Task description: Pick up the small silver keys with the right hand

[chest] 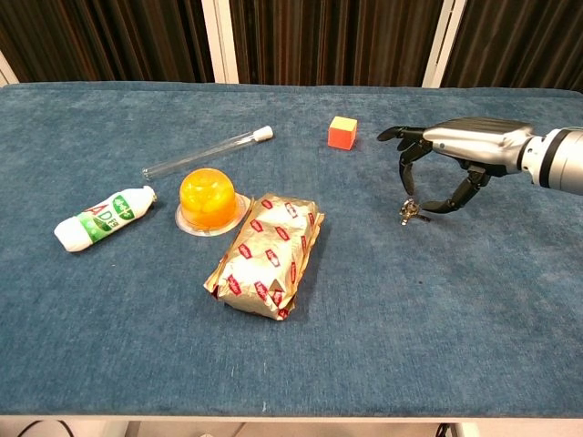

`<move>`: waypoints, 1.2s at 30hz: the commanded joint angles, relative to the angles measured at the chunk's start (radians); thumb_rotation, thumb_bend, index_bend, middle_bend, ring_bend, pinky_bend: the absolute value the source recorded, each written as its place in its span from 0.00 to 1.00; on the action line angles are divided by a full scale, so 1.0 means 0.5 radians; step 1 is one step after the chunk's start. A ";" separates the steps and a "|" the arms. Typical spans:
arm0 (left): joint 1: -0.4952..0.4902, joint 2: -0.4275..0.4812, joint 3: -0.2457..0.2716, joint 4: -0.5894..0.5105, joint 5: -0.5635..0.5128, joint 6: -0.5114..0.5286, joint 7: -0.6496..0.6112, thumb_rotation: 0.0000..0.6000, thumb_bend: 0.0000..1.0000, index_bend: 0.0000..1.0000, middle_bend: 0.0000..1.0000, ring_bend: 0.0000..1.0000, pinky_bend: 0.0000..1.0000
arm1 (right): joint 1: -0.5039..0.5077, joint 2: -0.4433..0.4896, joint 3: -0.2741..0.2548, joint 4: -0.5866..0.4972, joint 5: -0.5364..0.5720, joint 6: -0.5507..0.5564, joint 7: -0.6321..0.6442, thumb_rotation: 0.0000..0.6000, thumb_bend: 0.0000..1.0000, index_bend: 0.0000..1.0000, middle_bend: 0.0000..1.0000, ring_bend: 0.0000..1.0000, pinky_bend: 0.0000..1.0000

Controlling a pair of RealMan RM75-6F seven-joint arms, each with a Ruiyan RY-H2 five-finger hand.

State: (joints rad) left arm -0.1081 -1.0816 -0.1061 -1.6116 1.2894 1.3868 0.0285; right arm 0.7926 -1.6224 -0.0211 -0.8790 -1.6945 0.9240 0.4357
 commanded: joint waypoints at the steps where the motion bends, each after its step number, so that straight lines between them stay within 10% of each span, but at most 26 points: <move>1: -0.001 0.000 0.000 0.002 -0.001 -0.002 -0.001 1.00 0.35 0.22 0.04 0.07 0.15 | 0.016 -0.011 -0.008 0.010 0.005 -0.013 -0.002 1.00 0.50 0.56 0.04 0.18 0.25; 36: 0.003 0.011 -0.001 -0.018 -0.028 -0.021 -0.020 1.00 0.35 0.22 0.04 0.07 0.15 | 0.125 -0.057 -0.066 0.043 0.059 -0.073 -0.036 1.00 0.54 0.65 0.06 0.19 0.26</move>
State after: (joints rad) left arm -0.1065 -1.0762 -0.1065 -1.6203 1.2755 1.3763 0.0186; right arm 0.8549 -1.6511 -0.0538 -0.8574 -1.6653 0.8879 0.4180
